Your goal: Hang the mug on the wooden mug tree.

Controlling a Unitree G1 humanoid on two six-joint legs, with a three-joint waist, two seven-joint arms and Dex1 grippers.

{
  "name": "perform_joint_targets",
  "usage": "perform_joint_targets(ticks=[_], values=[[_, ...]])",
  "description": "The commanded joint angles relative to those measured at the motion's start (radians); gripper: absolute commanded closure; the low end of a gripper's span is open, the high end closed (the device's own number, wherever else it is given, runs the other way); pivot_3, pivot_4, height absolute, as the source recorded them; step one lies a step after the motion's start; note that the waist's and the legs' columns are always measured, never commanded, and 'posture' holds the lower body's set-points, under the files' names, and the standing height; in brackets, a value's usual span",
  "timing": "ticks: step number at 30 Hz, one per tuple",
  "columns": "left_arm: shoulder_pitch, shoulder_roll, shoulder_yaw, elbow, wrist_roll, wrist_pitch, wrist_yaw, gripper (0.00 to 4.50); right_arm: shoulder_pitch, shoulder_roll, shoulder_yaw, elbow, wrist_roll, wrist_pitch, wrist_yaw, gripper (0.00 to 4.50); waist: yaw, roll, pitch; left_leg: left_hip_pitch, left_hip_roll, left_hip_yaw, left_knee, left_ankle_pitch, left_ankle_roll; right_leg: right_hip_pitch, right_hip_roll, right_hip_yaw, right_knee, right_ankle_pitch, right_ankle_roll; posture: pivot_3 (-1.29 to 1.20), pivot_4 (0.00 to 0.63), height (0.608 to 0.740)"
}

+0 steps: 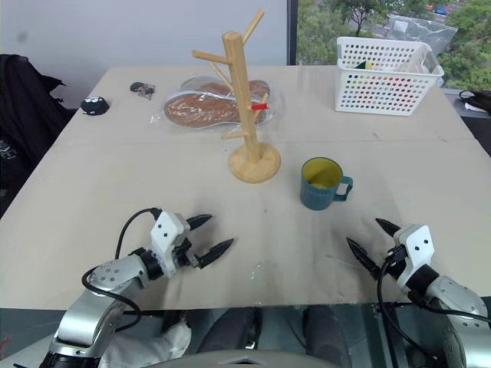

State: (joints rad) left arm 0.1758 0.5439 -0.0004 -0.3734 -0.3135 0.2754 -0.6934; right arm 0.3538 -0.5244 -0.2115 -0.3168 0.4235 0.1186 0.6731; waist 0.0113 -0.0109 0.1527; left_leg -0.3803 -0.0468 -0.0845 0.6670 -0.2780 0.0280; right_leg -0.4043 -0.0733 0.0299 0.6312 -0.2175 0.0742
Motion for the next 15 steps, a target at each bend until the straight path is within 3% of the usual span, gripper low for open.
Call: perform_joint_targets(ticks=[1, 15], values=[[-0.010, -0.007, -0.002, -0.020, -0.002, -0.022, -0.006, 0.04, -0.007, 0.009, -0.025, -0.005, -0.006, -0.036, 0.000, 0.00, 0.000, 0.000, 0.000, 0.000, 0.000, 0.000, 0.000, 0.000, 0.000, 0.000, 0.000, 0.000, 0.000, 0.000, 0.000, 0.00, 0.150, 0.740], [-0.037, -0.019, -0.013, 0.051, 0.042, -0.118, -0.031, 0.04, -0.036, 0.061, -0.021, 0.036, -0.071, -0.098, -0.055, 0.00, 0.000, 0.000, 0.000, 0.000, 0.000, 0.000, 0.000, 0.000, 0.000, 0.000, 0.000, 0.000, 0.000, 0.000, 0.000, 0.00, 0.150, 0.740]])
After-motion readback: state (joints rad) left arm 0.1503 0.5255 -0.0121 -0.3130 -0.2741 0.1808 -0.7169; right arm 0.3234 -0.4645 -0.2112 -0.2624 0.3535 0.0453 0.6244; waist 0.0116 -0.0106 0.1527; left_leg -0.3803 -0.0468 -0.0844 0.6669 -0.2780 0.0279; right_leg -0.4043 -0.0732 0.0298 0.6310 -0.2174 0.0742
